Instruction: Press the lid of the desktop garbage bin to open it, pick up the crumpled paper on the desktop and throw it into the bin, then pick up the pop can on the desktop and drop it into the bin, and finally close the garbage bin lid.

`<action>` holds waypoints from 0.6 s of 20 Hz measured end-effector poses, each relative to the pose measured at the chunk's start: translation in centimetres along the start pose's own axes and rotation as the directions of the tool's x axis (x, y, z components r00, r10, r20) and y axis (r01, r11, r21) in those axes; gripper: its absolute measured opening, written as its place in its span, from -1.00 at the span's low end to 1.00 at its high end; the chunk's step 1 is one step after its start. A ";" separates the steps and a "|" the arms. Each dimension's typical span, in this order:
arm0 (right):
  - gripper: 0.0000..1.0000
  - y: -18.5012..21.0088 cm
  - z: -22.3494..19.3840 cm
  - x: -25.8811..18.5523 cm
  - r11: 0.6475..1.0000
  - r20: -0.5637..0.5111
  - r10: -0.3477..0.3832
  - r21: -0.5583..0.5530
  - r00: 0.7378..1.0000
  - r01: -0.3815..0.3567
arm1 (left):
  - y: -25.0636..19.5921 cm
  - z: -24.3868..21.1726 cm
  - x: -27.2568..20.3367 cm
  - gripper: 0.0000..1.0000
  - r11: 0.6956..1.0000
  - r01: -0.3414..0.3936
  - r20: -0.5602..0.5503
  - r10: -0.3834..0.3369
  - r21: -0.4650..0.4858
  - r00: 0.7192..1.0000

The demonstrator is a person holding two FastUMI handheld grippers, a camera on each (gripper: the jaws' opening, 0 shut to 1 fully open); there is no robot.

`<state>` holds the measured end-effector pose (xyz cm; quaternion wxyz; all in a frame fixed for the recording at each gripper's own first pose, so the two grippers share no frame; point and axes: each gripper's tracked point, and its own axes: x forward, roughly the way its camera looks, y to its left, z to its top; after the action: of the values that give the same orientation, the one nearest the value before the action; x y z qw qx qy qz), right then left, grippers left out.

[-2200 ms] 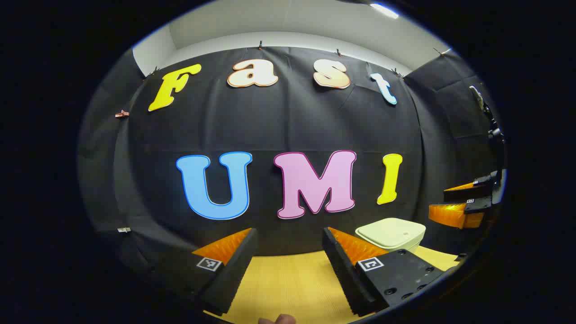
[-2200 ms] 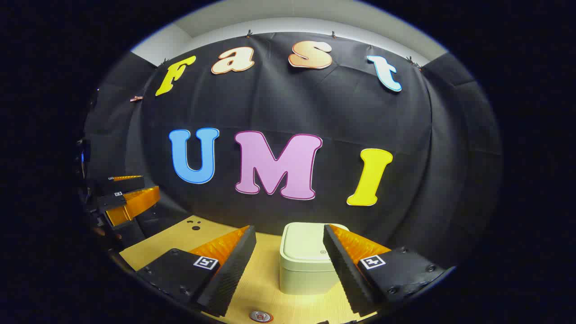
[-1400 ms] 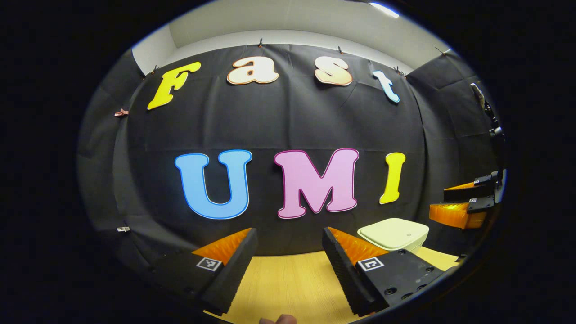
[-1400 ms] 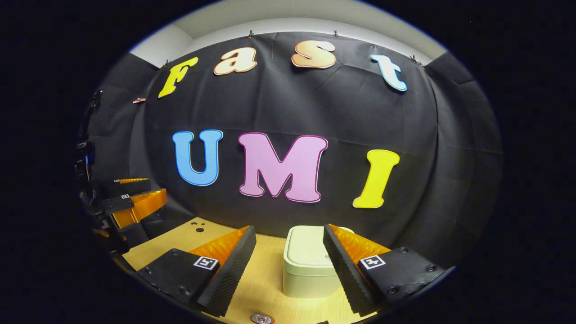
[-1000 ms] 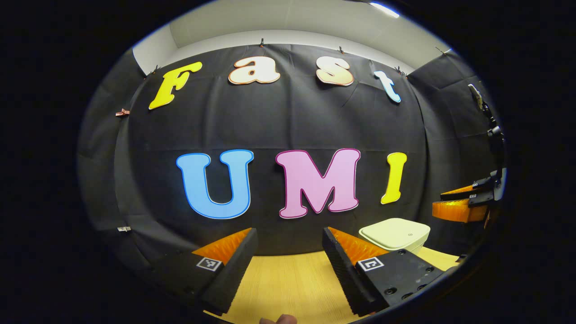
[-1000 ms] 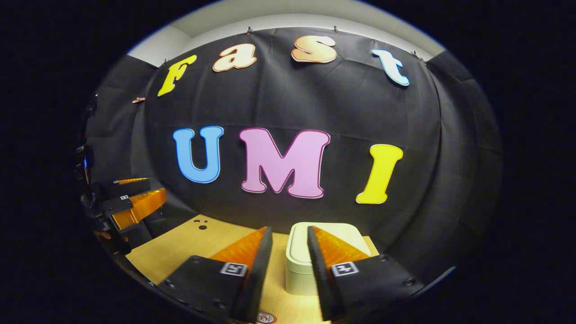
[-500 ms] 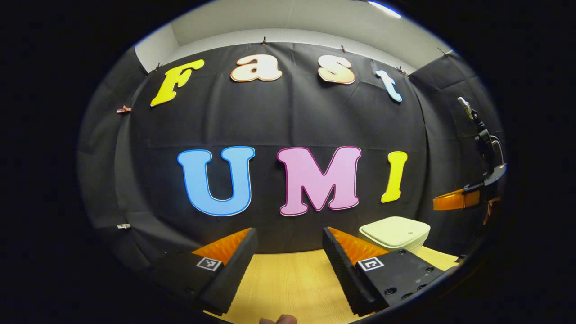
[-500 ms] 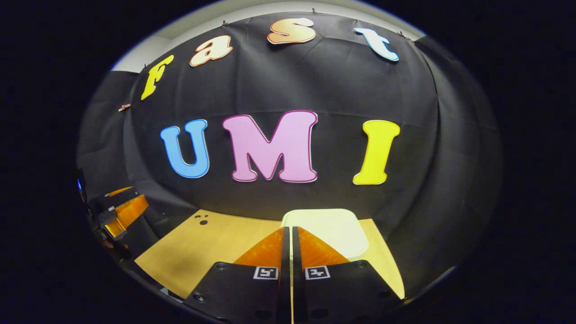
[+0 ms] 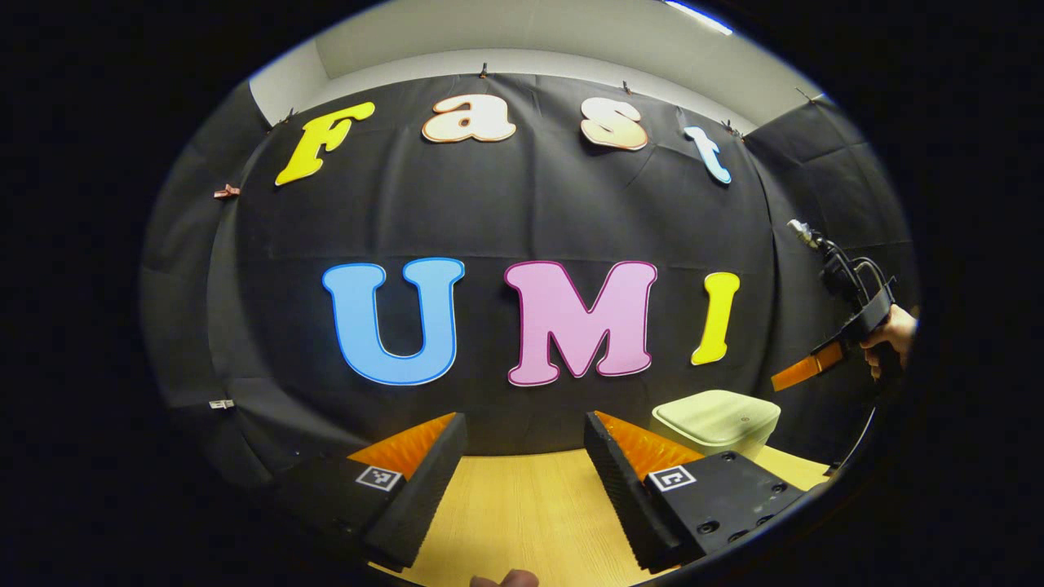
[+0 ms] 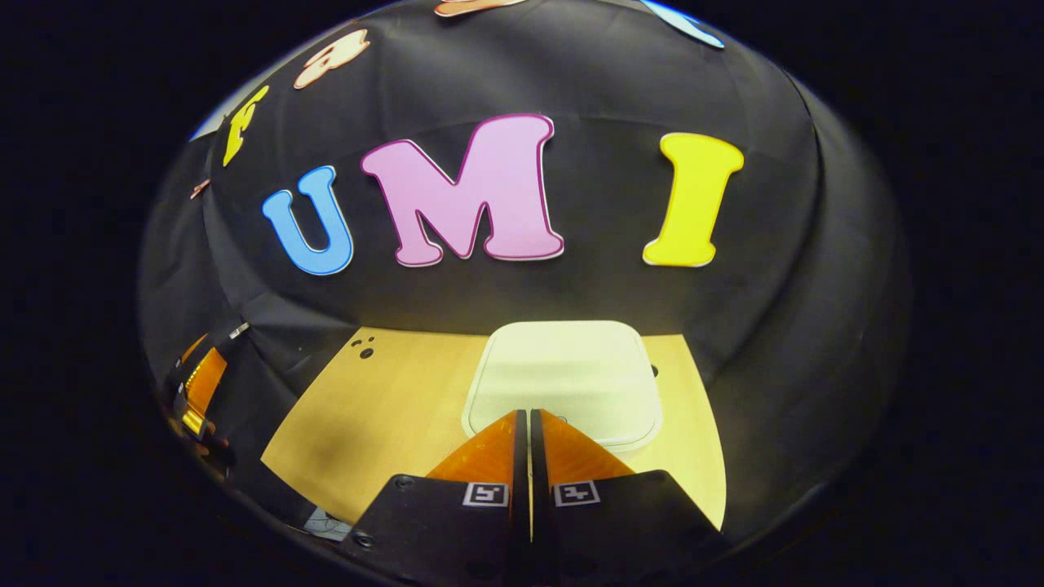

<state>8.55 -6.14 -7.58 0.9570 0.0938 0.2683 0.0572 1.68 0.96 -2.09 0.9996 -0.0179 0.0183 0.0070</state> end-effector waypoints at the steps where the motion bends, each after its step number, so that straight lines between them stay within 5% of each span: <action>1: -0.89 -0.3 -0.1 0.5 1.000 -0.030 0.002 0.010 1.000 -0.001 | 0.0 -0.1 0.0 0.88 1.000 0.002 -0.002 -0.002 -0.004 1.000; 12: -0.89 -2.4 -2.3 6.1 1.000 -0.314 0.009 -0.005 0.949 -0.011 | 0.7 -1.1 0.9 0.88 1.000 0.007 -0.007 -0.007 -0.012 1.000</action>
<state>12.72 -7.13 -13.07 0.9023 0.0814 0.4162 0.0772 2.54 1.64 -3.26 0.9995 -0.0240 0.0217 0.0037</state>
